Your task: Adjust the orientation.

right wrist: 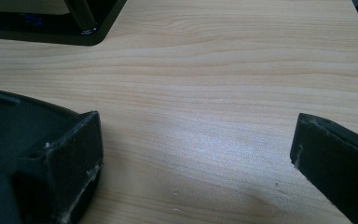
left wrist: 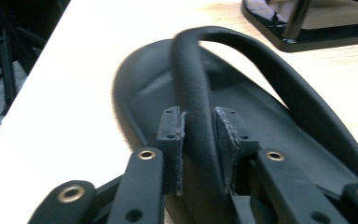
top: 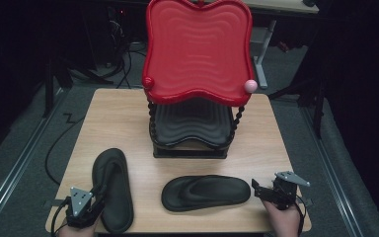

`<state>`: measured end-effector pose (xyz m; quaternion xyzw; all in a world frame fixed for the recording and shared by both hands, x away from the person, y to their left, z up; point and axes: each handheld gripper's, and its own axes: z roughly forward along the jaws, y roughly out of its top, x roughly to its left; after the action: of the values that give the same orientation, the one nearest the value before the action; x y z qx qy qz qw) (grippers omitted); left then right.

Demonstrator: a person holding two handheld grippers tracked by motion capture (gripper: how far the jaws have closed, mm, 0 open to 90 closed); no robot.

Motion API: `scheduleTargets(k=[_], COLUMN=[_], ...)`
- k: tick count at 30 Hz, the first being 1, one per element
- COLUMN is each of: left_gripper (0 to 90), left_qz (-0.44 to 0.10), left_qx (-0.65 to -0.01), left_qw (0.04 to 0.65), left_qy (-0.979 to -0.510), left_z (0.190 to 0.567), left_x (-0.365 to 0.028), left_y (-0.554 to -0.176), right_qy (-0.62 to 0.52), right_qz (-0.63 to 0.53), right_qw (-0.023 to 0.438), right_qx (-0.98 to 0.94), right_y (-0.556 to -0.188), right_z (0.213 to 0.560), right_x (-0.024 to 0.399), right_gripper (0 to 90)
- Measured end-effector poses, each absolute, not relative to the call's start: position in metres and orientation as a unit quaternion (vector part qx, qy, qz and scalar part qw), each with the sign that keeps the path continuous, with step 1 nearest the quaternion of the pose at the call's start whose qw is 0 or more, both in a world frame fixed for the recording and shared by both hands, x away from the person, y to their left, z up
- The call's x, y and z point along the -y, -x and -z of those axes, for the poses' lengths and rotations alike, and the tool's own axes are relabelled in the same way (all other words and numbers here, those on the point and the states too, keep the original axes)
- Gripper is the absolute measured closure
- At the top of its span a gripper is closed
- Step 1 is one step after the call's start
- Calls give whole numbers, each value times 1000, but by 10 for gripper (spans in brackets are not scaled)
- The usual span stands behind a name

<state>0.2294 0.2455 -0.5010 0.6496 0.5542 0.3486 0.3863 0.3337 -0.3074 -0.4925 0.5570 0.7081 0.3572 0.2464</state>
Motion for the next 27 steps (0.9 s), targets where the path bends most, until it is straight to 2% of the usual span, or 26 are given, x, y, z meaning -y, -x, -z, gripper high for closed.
scheduleTargets(k=[11, 16, 20, 23, 27], left_gripper=[746, 734, 613, 549, 589], left_qz=[-350, -340, -343, -342, -340], left_qx=[-505, -505, -518, -517, -521], left_qw=[400, 403, 404, 384, 369], left_qy=[-680, -683, -672, -684, -691], left_z=[497, 501, 500, 504, 506], left_x=[-231, -232, -234, -233, -235], left_y=[-249, -256, -248, -244, -246], right_qy=[-557, -551, -556, -556, -556], right_qz=[-357, -356, -358, -357, -358], right_qw=[246, 249, 249, 249, 249], right_qx=[-709, -712, -708, -708, -707], right_y=[-333, -333, -331, -331, -331], right_z=[493, 493, 492, 493, 492], right_x=[306, 305, 307, 310, 310], right_gripper=[30, 32, 33, 36, 39])
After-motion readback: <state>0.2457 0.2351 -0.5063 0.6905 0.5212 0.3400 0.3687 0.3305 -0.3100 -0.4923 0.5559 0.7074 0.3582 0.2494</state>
